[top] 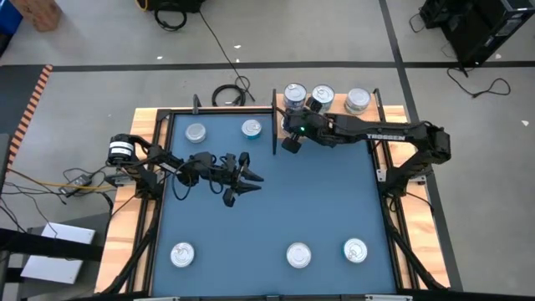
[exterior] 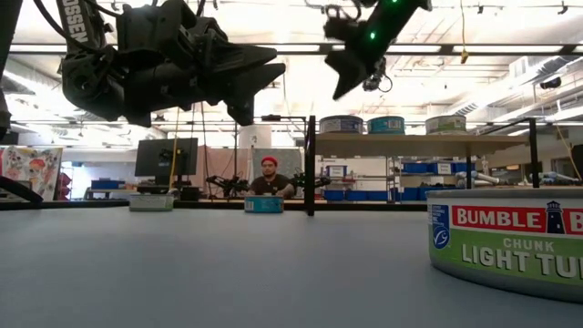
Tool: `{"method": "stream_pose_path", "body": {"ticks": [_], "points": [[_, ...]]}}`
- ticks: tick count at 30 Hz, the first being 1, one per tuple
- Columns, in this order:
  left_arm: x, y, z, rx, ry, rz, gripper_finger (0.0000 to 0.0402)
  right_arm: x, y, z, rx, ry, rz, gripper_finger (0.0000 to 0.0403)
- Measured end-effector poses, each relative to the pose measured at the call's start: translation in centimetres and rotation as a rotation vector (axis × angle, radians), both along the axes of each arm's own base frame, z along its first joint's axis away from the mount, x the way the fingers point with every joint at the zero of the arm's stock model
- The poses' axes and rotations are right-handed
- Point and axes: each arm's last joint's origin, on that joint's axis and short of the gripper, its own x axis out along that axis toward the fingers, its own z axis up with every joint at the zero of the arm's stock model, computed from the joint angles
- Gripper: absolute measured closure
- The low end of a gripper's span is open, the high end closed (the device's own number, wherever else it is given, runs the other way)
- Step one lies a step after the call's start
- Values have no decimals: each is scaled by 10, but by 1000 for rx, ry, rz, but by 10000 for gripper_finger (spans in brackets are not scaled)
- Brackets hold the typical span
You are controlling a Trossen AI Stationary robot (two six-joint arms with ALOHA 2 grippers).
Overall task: Stack canned seafood by type on shelf
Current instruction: Put the left green tuna can on the shelf aligned with the other green tuna cans on the shelf
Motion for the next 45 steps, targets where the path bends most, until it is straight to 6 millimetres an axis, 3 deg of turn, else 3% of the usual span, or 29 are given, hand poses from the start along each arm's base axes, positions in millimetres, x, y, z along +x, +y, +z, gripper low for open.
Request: {"method": "stream_pose_path", "body": {"ticks": [5,14,24,29,36,45], "points": [[0,0,-1,3,9,-4,271,-9,21,-2,-32,-190,120,401],[1,0,-7,50,63,5,277,-42,58,-41,-20,-458,222,401],[-1,-6,-11,80,105,-198,392,-57,104,-79,160,-534,361,393],[-5,-7,-11,73,193,-215,393,-51,115,-94,299,-499,470,388],[-23,-3,2,153,382,-87,398,-51,137,-103,354,-441,594,398],[-65,18,27,326,891,283,399,-57,167,-107,327,-399,648,396]]}}
